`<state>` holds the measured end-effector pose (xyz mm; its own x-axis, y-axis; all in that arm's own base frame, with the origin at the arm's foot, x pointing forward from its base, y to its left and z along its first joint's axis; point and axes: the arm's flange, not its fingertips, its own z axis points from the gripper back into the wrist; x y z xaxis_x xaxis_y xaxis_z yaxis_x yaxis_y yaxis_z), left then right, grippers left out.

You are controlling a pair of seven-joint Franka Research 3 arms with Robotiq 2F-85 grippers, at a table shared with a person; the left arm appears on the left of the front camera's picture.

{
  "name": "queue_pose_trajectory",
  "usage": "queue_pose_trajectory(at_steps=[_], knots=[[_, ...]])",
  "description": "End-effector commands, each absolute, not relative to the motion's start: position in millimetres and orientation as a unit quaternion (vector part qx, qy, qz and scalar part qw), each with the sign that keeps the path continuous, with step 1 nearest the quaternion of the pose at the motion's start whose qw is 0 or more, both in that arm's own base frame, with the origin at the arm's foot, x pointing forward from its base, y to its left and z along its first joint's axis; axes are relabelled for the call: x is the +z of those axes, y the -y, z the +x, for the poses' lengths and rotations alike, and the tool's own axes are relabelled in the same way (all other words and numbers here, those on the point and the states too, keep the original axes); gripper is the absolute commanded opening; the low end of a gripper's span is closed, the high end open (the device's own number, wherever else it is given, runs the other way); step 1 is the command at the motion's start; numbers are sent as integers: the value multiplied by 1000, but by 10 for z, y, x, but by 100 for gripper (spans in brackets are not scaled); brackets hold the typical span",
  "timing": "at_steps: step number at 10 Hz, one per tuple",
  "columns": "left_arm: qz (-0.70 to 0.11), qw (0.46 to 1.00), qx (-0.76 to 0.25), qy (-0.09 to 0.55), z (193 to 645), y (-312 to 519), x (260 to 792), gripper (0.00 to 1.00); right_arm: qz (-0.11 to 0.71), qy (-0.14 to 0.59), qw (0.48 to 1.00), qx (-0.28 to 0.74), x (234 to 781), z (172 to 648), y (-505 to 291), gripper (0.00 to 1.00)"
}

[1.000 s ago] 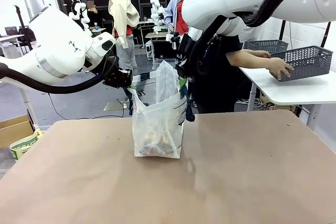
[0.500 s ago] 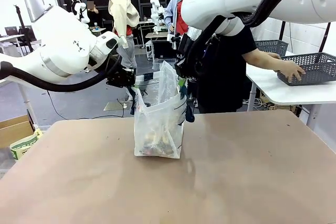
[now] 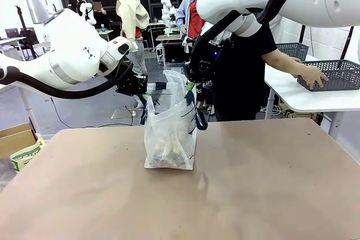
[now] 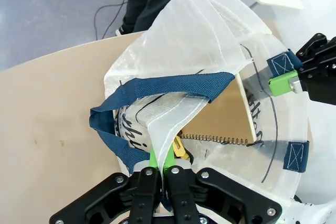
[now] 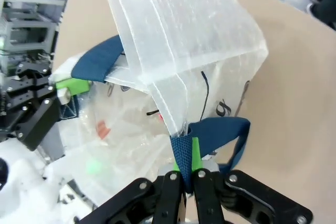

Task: Transfer purchased items from the store into the shopping bag.
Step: Move the Reusable shopping bag to the right side of the table.

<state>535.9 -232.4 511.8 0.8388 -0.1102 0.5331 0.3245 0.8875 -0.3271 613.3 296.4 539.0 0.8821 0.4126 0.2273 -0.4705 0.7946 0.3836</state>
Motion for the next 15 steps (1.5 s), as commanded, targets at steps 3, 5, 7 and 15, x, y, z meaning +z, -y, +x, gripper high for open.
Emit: queue_pose_trajectory(at_steps=[3, 5, 7, 15], knots=[[-207, 936, -117, 259, 5356, 2330, 5122, 0, 216, 69, 943, 243, 5390, 6129, -2976, 0], [-244, 933, -76, 256, 5384, 2411, 5157, 0, 245, 70, 954, 160, 5392, 6258, -3052, 0], [-257, 927, -94, 256, 5391, 2489, 5199, 0, 261, 78, 954, 126, 5393, 6339, -3085, 0], [-259, 935, -98, 224, 5473, 2796, 5068, 0, 250, 77, 957, 126, 5348, 6364, -3248, 0]])
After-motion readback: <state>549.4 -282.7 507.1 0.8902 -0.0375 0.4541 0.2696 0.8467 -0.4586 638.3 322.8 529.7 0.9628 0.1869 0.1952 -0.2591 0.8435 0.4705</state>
